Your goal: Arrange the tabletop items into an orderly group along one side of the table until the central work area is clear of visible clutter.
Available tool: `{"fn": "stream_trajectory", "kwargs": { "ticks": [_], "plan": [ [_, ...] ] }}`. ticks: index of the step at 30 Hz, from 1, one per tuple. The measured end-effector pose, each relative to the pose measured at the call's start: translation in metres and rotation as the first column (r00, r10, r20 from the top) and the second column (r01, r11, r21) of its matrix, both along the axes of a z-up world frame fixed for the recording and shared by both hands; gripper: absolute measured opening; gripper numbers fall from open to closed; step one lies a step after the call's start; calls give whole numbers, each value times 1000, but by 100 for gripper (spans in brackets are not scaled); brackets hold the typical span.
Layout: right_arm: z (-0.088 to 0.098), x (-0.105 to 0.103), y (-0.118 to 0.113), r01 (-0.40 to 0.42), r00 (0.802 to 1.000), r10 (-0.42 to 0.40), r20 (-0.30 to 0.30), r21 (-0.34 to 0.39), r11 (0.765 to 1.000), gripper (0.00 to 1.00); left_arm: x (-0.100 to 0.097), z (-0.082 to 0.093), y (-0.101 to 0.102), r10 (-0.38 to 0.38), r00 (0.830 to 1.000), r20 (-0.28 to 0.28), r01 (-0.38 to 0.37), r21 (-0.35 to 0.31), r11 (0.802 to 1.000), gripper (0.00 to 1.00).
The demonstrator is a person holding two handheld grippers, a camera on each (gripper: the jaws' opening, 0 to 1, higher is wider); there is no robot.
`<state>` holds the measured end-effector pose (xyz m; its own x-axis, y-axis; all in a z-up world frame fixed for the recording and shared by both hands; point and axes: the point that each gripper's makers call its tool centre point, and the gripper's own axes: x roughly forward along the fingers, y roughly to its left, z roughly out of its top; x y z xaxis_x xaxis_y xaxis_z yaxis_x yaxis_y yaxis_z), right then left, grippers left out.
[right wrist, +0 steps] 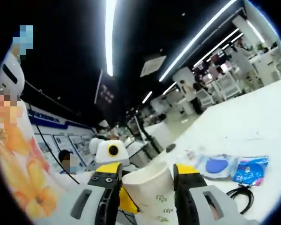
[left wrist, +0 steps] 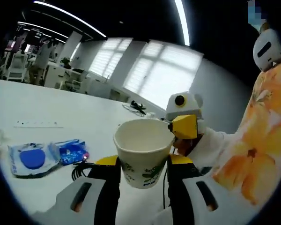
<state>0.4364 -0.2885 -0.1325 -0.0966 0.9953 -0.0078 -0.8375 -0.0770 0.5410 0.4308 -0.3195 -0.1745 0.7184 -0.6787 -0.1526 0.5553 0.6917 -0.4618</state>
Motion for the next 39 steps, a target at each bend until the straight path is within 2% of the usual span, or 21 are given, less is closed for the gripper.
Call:
{"fn": "stream_trajectory", "kwargs": {
  "ticks": [3, 8, 14, 17, 19, 22, 25, 29, 30, 32, 33, 34, 36, 38, 39],
  "plan": [
    [9, 2, 1, 6, 999, -7, 32, 10, 1000, 40, 3, 6, 2, 2, 1000, 10, -2, -11, 1000, 39],
    [22, 6, 6, 27, 996, -29, 88, 20, 999, 38, 6, 18, 10, 19, 999, 50, -19, 7, 1000, 39],
    [27, 3, 14, 41, 990, -43, 137, 20, 999, 36, 3, 22, 19, 32, 997, 65, -35, 39, 999, 39],
    [27, 1, 16, 44, 989, -46, 137, 21, 999, 36, 0, 22, 23, 38, 997, 67, -41, 44, 998, 39],
    [27, -3, 18, 33, 990, -35, 138, 14, 999, 38, -4, 23, 24, 35, 997, 67, -38, 53, 998, 38],
    [27, -9, 20, 8, 984, -6, 177, -8, 1000, 43, -9, 23, 25, 29, 996, 84, -35, 75, 997, 37],
    [26, -11, 21, -26, 983, 29, 183, -19, 999, 48, -12, 27, 30, 34, 994, 100, -39, 54, 998, 37],
    [16, -12, 14, -53, 969, 63, 239, -48, 997, 68, -13, 35, 48, 78, 991, 108, -77, -7, 997, 37],
    [12, -13, 11, -66, 962, 80, 260, -62, 996, 69, -13, 36, 50, 80, 991, 109, -80, -11, 997, 37],
    [4, -15, 7, -77, 948, 103, 301, -97, 992, 66, -15, 42, 58, 94, 989, 111, -88, -59, 994, 37],
    [-6, -16, 7, -79, 931, 128, 342, -152, 985, 64, -16, 45, 59, 91, 990, 108, -83, -79, 993, 37],
    [-8, -16, 7, -78, 927, 133, 352, -164, 983, 61, -16, 47, 59, 85, 991, 107, -75, -100, 992, 37],
    [-13, -24, 15, -96, 913, 161, 374, -184, 978, 55, -16, 48, 56, 69, 992, 103, -58, -105, 993, 37],
    [-12, -25, 26, -80, 898, 145, 416, -169, 982, 46, -14, 46, 51, 52, 993, 105, -43, -91, 995, 37],
    [-13, -26, 30, -75, 897, 139, 420, -166, 983, 42, -14, 45, 48, 46, 994, 104, -37, -87, 996, 37]
  ]
}}
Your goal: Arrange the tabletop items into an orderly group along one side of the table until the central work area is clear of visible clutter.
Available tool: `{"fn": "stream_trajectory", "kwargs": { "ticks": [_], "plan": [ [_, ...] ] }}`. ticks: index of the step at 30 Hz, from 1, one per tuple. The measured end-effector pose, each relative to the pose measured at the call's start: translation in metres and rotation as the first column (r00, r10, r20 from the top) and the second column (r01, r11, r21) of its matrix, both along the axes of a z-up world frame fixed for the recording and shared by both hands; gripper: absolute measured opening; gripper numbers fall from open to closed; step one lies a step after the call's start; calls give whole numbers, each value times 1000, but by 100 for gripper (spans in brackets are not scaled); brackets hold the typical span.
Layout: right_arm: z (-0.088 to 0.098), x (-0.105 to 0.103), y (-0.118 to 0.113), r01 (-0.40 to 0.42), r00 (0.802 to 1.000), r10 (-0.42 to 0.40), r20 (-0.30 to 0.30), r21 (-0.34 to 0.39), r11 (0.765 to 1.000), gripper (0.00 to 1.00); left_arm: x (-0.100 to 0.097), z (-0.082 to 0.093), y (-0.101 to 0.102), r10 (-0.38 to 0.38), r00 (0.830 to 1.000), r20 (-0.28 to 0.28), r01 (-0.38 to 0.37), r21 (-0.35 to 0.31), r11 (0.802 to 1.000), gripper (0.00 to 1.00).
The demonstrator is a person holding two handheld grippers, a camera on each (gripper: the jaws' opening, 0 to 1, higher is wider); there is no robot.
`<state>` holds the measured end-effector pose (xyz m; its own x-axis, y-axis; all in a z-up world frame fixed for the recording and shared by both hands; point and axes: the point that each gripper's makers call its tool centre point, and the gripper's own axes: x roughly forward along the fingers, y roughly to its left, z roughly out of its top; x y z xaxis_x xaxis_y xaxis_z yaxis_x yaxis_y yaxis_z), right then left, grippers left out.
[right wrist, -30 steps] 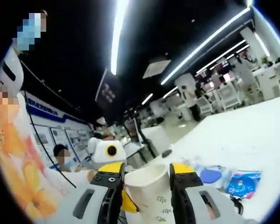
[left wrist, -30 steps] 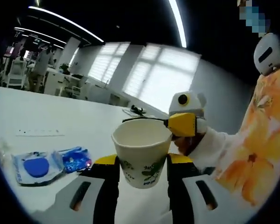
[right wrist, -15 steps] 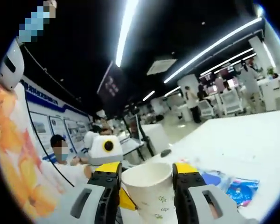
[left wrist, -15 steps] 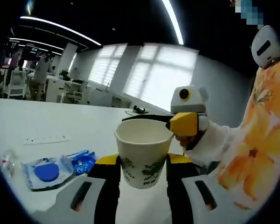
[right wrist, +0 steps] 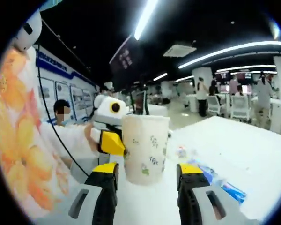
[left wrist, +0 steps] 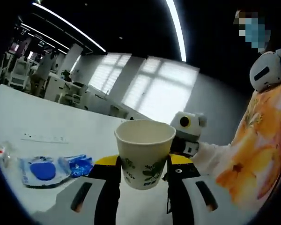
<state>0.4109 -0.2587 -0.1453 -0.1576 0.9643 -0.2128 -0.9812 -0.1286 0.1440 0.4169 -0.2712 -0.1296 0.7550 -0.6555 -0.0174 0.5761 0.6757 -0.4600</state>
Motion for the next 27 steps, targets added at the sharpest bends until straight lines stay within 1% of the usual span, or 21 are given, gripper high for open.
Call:
{"fn": "stream_trajectory", "kwargs": {
  "ticks": [2, 3, 4, 6, 8, 11, 12, 13, 14, 15, 16, 17, 18, 19, 20, 21, 23, 24, 25, 26, 27],
  "plan": [
    [-3, -5, 8, -16, 1000, 17, 6, -16, 1000, 39, 2, -2, -3, 0, 1000, -3, 0, 9, 1000, 37],
    [-7, 2, 10, 18, 997, -16, 72, -25, 1000, 40, 2, -2, -1, 11, 1000, -3, -11, 17, 1000, 37],
    [-6, -2, 12, 3, 997, -2, 76, -17, 1000, 40, 3, -4, 1, 19, 1000, 0, -19, 39, 999, 38],
    [-7, -3, 12, 2, 998, -1, 70, -14, 1000, 39, 0, -4, 3, 19, 1000, 0, -19, 46, 999, 38],
    [-6, -3, 12, 12, 996, -12, 84, 2, 1000, 39, -1, -4, 5, 30, 1000, 4, -30, 50, 998, 39],
    [-9, 3, 11, 42, 993, -41, 115, -4, 999, 38, -2, -4, 7, 49, 999, 8, -50, 72, 996, 41],
    [-11, 8, 10, 67, 990, -66, 124, -6, 998, 38, -1, -3, 10, 71, 997, 11, -71, 82, 994, 44],
    [-12, 12, 9, 86, 988, -85, 131, -7, 996, 38, 2, -1, 17, 111, 994, 15, -112, 91, 990, 49],
    [-13, 15, 8, 107, 985, -105, 137, -6, 994, 38, 4, 1, 23, 144, 989, 18, -145, 97, 985, 58],
    [-13, 18, 7, 124, 982, -122, 145, -3, 992, 38, 5, 5, 28, 176, 984, 21, -177, 108, 978, 63],
    [-14, 21, 6, 142, 978, -140, 157, -1, 990, 38, 4, 10, 32, 191, 981, 37, -194, 157, 968, 67],
    [-14, 23, 5, 157, 974, -155, 165, -4, 988, 39, 3, 15, 33, 188, 980, 60, -197, 202, 959, 66],
    [-16, 26, 4, 171, 967, -165, 192, -16, 985, 39, 2, 21, 39, 181, 979, 93, -199, 260, 945, 64],
    [-17, 26, 3, 175, 963, -168, 210, -18, 984, 39, 1, 25, 35, 154, 982, 108, -180, 307, 934, 60],
    [-18, 26, 4, 175, 958, -165, 233, -22, 984, 39, 0, 30, 27, 119, 986, 120, -155, 362, 919, 57],
    [-18, 25, 5, 177, 946, -164, 279, -22, 984, 39, 0, 34, 18, 79, 988, 132, -129, 429, 894, 54],
    [-18, 21, 9, 174, 937, -160, 310, -16, 985, 39, 4, 36, 5, 37, 990, 137, -101, 500, 860, 46],
    [-17, 19, 11, 175, 935, -163, 314, -12, 984, 39, 7, 37, -1, 23, 990, 137, -90, 506, 858, 42],
    [-17, 18, 13, 177, 932, -166, 322, -4, 984, 39, 10, 34, -8, 10, 993, 117, -67, 497, 865, 34],
    [-17, 18, 15, 182, 928, -172, 331, -1, 983, 39, 11, 28, -12, 3, 997, 79, -41, 492, 870, 27],
    [-17, 19, 15, 191, 921, -181, 344, 3, 982, 39, 15, 21, -12, 22, 999, 35, -36, 485, 874, 20]
  ]
}}
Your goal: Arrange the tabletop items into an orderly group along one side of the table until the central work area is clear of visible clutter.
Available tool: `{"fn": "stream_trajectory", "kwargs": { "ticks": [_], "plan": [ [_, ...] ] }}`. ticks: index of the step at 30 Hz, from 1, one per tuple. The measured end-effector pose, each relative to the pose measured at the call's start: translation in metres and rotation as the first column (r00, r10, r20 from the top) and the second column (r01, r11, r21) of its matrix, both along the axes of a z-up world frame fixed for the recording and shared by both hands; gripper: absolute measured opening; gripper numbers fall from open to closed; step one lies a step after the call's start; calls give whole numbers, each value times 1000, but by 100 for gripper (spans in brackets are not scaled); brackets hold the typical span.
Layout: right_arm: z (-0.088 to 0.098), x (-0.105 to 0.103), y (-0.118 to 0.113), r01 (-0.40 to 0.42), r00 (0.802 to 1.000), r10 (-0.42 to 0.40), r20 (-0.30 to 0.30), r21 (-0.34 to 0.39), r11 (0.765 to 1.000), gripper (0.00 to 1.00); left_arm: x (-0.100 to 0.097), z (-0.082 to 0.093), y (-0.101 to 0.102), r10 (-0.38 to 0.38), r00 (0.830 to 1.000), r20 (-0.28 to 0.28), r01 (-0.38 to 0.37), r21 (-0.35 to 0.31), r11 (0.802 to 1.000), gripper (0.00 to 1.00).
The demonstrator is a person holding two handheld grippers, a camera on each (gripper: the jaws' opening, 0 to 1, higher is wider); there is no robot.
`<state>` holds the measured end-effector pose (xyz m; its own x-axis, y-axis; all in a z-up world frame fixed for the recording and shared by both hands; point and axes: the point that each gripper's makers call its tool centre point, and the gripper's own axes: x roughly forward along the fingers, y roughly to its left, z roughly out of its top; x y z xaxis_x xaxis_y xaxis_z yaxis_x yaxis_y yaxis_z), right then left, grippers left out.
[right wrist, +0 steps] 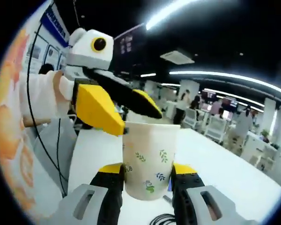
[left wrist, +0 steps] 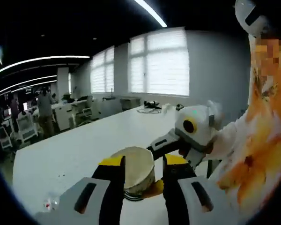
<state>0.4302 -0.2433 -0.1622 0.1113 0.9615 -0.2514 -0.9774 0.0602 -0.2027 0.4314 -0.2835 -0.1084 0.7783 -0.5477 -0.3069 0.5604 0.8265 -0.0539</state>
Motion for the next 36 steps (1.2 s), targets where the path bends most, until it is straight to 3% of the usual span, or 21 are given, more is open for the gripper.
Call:
{"fn": "stream_trajectory", "kwargs": {
  "ticks": [1, 4, 8, 10, 11, 13, 17, 22, 25, 27, 33, 36],
  "plan": [
    [0, 0, 0, 3, 1000, -3, 4, 0, 1000, 39, 2, -5, 1, 8, 1000, -17, -8, 13, 1000, 9],
    [-5, 5, -3, 21, 1000, -21, 4, -13, 1000, 39, 3, -7, -3, 0, 1000, -19, 1, 35, 999, 0],
    [-7, 4, -7, 20, 998, -20, -57, 5, 1000, 40, 0, -8, -1, -10, 999, -36, 11, 40, 999, 0],
    [-10, 5, -6, 16, 997, -16, -74, 5, 1000, 39, -2, -12, 0, -34, 998, -46, 37, 75, 996, 0],
    [-12, 6, -6, 18, 997, -18, -78, 4, 1000, 40, -1, -17, 6, -23, 999, -45, 29, 140, 990, 0],
    [-15, 9, -7, 25, 994, -24, -110, 6, 1000, 43, -1, -26, 14, -12, 997, -74, 25, 179, 984, 0],
    [-21, 14, -11, 46, 989, -46, -140, 0, 999, 45, 3, -37, 38, 78, 989, -123, -61, 141, 988, 0],
    [-32, 18, -21, 60, 980, -63, -191, -23, 998, 46, 8, -58, 91, 210, 960, -183, -172, 203, 964, 0],
    [-40, 22, -29, 79, 973, -86, -215, -40, 996, 47, 10, -68, 118, 276, 936, -218, -233, 204, 951, 0],
    [-43, 26, -33, 94, 967, -102, -232, -49, 994, 47, 13, -74, 134, 297, 928, -223, -251, 213, 944, 0],
    [-52, 42, -44, 150, 947, -164, -278, -70, 986, 47, 26, -102, 185, 396, 871, -290, -345, 213, 914, 0],
    [-53, 50, -48, 172, 937, -186, -297, -71, 983, 48, 34, -104, 196, 410, 864, -292, -360, 212, 909, 0]
  ]
}}
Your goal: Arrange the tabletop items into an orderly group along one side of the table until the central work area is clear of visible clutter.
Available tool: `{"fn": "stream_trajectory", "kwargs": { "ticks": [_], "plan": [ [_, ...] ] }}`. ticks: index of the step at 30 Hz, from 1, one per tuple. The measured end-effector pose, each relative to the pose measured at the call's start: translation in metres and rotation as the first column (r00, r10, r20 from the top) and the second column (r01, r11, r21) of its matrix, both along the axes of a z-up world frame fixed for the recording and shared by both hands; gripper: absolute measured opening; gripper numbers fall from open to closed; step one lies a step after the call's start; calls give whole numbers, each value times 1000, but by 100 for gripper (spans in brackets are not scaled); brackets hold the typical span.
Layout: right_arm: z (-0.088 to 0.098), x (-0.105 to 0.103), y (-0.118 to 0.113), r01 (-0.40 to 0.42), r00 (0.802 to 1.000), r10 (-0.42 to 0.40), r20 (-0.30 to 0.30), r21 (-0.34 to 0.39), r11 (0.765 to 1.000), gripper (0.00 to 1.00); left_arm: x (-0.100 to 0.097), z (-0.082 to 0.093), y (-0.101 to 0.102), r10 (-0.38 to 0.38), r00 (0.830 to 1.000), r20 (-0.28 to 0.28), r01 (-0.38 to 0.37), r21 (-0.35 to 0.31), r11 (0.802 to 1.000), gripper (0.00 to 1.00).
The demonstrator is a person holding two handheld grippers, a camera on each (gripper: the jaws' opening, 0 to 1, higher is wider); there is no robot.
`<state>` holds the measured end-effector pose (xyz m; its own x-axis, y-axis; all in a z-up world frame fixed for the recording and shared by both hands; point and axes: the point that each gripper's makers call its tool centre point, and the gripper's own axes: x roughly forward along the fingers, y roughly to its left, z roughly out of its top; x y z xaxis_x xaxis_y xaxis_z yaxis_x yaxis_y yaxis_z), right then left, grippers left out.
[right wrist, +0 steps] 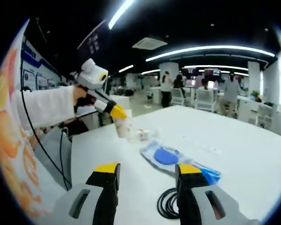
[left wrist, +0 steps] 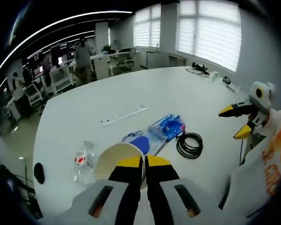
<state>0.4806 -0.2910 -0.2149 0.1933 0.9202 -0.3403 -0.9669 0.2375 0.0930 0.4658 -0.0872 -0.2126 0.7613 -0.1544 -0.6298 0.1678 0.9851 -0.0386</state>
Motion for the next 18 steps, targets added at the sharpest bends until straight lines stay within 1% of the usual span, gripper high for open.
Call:
{"fn": "stream_trajectory", "kwargs": {
  "ticks": [1, 3, 7, 8, 11, 13, 18],
  "plan": [
    [-1, 2, -1, 6, 1000, -6, -4, -2, 1000, 48, 3, -2, 1, 15, 1000, -15, -15, 3, 1000, 0],
    [-4, 6, -3, 16, 1000, -17, -17, -10, 1000, 49, 9, -10, 9, 21, 999, -31, -21, 6, 1000, 0],
    [-11, 9, -6, 27, 999, -28, -46, -25, 999, 52, 20, -25, 19, 52, 996, -68, -54, -20, 998, 0],
    [-13, 10, -7, 28, 998, -30, -54, -31, 999, 52, 21, -26, 21, 55, 996, -71, -57, -22, 998, 0],
    [-23, 11, -10, 36, 995, -41, -91, -54, 998, 53, 35, -40, 38, 79, 993, -93, -80, -9, 997, 0],
    [-27, 14, -12, 44, 994, -51, -99, -67, 997, 52, 39, -46, 47, 100, 988, -116, -101, -4, 995, 0],
    [-39, 26, -17, 73, 988, -85, -131, -96, 993, 52, 53, -71, 73, 145, 977, -159, -147, 2, 989, 0]
  ]
}}
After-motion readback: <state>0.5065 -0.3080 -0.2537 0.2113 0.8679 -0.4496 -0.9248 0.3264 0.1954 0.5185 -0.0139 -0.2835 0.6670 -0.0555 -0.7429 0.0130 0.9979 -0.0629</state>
